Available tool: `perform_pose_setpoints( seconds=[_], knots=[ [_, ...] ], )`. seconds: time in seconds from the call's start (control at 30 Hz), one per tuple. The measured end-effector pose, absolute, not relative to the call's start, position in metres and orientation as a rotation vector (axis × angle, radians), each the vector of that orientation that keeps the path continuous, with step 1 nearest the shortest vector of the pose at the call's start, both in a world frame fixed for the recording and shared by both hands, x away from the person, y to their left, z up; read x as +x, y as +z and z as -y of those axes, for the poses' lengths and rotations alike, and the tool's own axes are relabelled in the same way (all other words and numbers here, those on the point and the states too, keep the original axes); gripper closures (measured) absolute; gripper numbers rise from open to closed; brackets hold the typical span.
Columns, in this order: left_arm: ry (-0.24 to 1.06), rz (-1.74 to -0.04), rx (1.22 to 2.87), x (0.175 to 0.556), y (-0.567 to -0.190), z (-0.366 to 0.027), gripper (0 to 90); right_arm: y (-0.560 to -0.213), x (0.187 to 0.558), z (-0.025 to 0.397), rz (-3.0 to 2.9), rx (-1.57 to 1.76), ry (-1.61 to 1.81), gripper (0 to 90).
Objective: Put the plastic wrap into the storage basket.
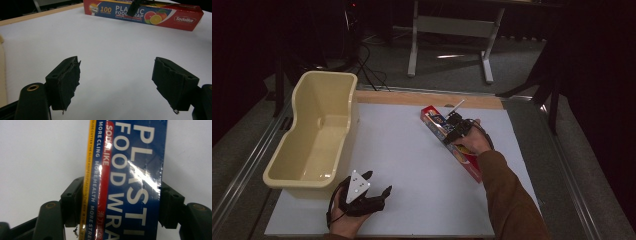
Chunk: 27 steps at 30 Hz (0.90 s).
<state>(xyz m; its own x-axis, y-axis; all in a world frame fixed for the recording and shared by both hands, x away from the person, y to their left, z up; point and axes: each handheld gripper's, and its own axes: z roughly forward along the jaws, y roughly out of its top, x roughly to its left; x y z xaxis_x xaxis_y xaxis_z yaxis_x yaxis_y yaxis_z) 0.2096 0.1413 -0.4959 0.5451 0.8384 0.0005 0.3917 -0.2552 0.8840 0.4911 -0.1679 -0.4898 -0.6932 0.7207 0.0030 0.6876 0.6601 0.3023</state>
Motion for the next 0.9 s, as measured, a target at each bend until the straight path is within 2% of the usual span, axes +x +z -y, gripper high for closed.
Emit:
perform_pose_setpoints(
  seconds=[0.27, 0.53, 0.9],
  knots=[
    [0.604, -1.008, 1.858, 0.209, -0.496, -0.141, 22.1, -0.494, 0.495, 0.159, -2.791, 1.178, 0.276, 37.6],
    [0.598, -1.012, 1.859, 0.210, -0.497, -0.141, 22.2, -0.491, 0.495, 0.152, -2.788, 1.375, 0.125, 41.3],
    [0.603, -1.018, 1.857, 0.210, -0.497, -0.141, 22.4, -0.487, 0.493, 0.155, -2.828, 1.625, 0.180, 41.8]
  ],
)
